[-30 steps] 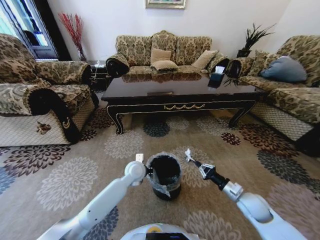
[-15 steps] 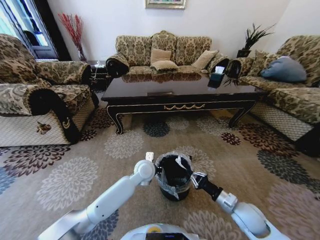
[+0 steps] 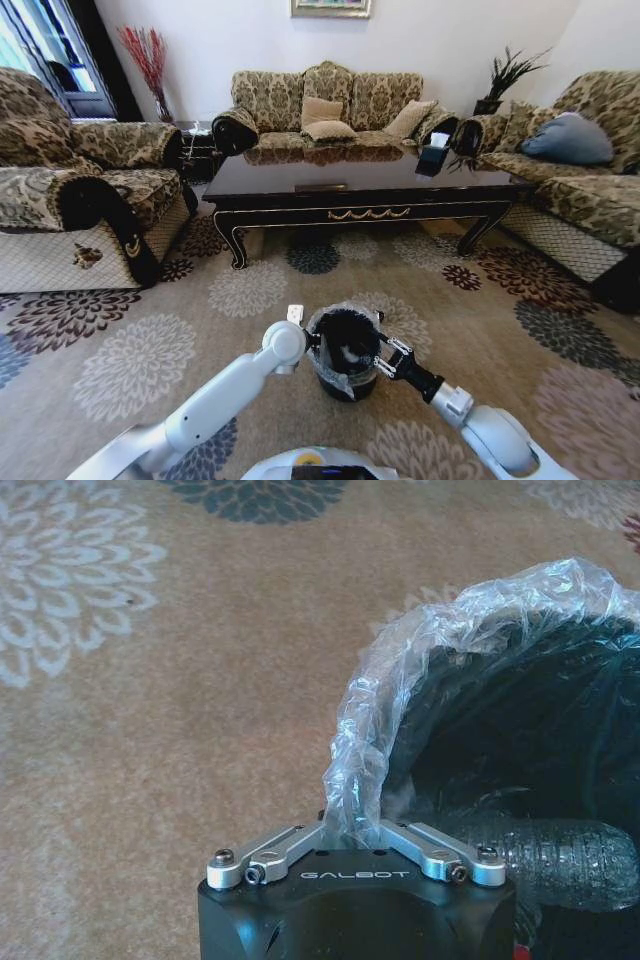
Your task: Move to the front of the table and pick up the trash from the floor, then place it into the trash bin.
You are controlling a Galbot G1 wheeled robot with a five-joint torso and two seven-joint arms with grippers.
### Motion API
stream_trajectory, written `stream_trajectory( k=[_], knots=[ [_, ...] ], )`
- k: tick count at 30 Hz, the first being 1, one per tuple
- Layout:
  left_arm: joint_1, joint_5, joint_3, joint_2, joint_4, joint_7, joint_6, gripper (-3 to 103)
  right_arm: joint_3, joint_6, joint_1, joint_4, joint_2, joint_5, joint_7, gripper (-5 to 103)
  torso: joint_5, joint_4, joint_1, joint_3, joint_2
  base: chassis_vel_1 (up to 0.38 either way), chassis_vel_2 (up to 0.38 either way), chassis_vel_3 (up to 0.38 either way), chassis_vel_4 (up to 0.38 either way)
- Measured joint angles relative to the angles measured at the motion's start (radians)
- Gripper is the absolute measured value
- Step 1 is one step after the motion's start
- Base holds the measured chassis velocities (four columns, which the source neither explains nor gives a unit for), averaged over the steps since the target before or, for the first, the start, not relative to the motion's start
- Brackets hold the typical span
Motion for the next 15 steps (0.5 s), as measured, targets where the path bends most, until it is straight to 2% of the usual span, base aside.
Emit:
stream_trajectory(
  k=[2,5,6,7,8,9,11,12,15],
  knots=[
    [0.013,0.000,-0.019,0.021,-0.009,0.003,0.000,0,-0.005,0.000,0.006,-0.007,0.005,0.006,0.027,68,-0.0001,-0.0001,0.000,0.000,0.000,0.000,0.000,0.000,0.000],
    [0.020,-0.001,-0.030,0.033,-0.013,0.004,0.000,0,-0.015,0.006,0.021,-0.019,0.010,0.015,0.058,73,-0.0001,0.0000,0.000,0.000,0.000,0.000,0.000,0.000,0.000],
    [0.027,-0.002,-0.048,0.046,-0.016,0.009,0.000,0,-0.027,0.009,0.043,-0.037,0.015,0.028,0.099,84,-0.0001,0.0000,0.000,0.000,0.000,0.000,0.000,0.000,0.000],
    [0.027,-0.002,-0.048,0.046,-0.016,0.009,0.000,0,-0.027,0.009,0.043,-0.037,0.015,0.028,0.099,84,-0.0001,0.0000,0.000,0.000,0.000,0.000,0.000,0.000,0.000],
    [0.034,-0.003,-0.068,0.056,-0.017,0.013,0.000,0,-0.033,0.010,0.058,-0.050,0.018,0.040,0.122,90,-0.0001,0.0000,0.000,0.000,0.000,0.000,0.000,0.000,0.000],
    [0.042,-0.007,-0.099,0.068,-0.020,0.017,0.000,0,-0.034,0.010,0.077,-0.066,0.020,0.054,0.140,90,0.0000,0.0000,0.000,0.000,0.000,0.000,0.000,0.000,0.000],
    [0.056,-0.017,-0.164,0.091,-0.028,0.026,0.000,0,-0.025,0.004,0.100,-0.094,0.019,0.073,0.155,98,-0.0001,0.0002,0.000,0.000,0.000,0.000,0.000,0.000,0.000],
    [0.056,-0.017,-0.164,0.091,-0.028,0.026,0.000,0,-0.025,0.004,0.100,-0.094,0.019,0.073,0.155,98,-0.0001,0.0002,0.000,0.000,0.000,0.000,0.000,0.000,0.000],
    [0.081,-0.036,-0.273,0.130,-0.036,0.046,0.000,0,-0.011,-0.010,0.123,-0.131,0.018,0.129,0.159,100,-0.0003,0.0001,0.000,0.000,0.000,0.000,0.000,0.000,0.000]
  ],
)
